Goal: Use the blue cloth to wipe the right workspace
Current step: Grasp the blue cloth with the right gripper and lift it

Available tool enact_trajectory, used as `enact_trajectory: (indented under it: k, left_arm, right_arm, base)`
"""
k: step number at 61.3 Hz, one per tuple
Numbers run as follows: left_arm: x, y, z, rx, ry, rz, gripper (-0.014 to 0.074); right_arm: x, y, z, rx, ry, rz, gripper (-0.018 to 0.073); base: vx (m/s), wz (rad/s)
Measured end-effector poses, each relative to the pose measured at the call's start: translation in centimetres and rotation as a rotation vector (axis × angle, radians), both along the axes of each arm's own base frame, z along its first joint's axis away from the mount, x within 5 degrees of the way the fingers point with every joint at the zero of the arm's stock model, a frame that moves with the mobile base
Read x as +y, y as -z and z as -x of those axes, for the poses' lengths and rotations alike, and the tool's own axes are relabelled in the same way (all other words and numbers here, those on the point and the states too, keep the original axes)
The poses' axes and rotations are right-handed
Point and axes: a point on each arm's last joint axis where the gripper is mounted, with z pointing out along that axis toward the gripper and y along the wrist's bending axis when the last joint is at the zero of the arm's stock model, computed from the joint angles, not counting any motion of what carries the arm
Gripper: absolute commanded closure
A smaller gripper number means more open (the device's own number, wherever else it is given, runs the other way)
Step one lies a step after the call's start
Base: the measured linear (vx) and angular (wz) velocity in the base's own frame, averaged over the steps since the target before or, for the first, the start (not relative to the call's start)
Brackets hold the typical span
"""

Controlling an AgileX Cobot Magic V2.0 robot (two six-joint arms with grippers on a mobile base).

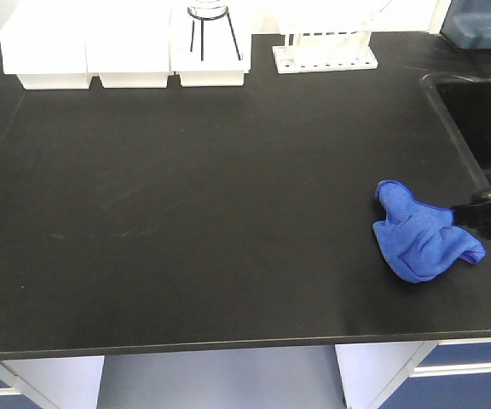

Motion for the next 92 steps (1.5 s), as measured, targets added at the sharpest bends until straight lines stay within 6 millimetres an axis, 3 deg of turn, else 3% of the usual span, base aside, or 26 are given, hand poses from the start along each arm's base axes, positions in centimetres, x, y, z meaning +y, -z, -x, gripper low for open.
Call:
enact_trajectory:
  k: [21, 44, 51, 57, 61, 70, 76, 83, 92]
  left_arm:
    - [0.0, 0.0, 0.0, 0.000, 0.000, 0.000, 0.0602]
    - [0.0, 0.0, 0.0, 0.000, 0.000, 0.000, 0.0602]
    - [0.0, 0.0, 0.0, 0.000, 0.000, 0.000, 0.0602]
    - [0.0, 0.0, 0.0, 0.000, 0.000, 0.000, 0.0602]
    - [0.0, 0.0, 0.0, 0.000, 0.000, 0.000, 0.0602]
    - [0.0, 0.0, 0.0, 0.000, 0.000, 0.000, 0.0602]
    - [0.0, 0.0, 0.0, 0.000, 0.000, 0.000, 0.0602]
    - [0.0, 0.0, 0.0, 0.000, 0.000, 0.000, 0.0602]
    - [0.0, 0.0, 0.0, 0.000, 0.000, 0.000, 0.0602]
  right_arm:
    - [0.3, 7.5, -6.1, 0.164, 0.017, -0.049, -0.0027]
    - [0.5, 12.6, -9.0, 0.189, 0.004, -0.066, 0.0009]
    - [0.4, 13.4, -9.3, 0.192, 0.008, -0.061, 0.0162]
    - [0.4, 13.7, -9.4, 0.193, 0.010, -0.059, 0.0418]
    - [0.4, 13.7, -9.5, 0.192, 0.011, -0.059, 0.0571]
    - [0.4, 13.2, -9.5, 0.183, 0.011, -0.064, 0.0568]
    - [0.5, 11.7, -9.1, 0.150, 0.010, -0.072, 0.0565]
    - [0.6, 8.1, -8.2, 0.035, 0.009, -0.084, 0.0564]
    - [0.7, 1.8, -5.4, -0.182, -0.003, -0.094, 0.0564]
  base:
    - [0.00, 0.00]
    - [0.00, 0.00]
    - [0.00, 0.00]
    - [0.00, 0.00]
    - [0.00, 0.00]
    - [0.00, 0.00]
    - [0.00, 0.00]
    - [0.00, 0.00]
    - [0.00, 0.00]
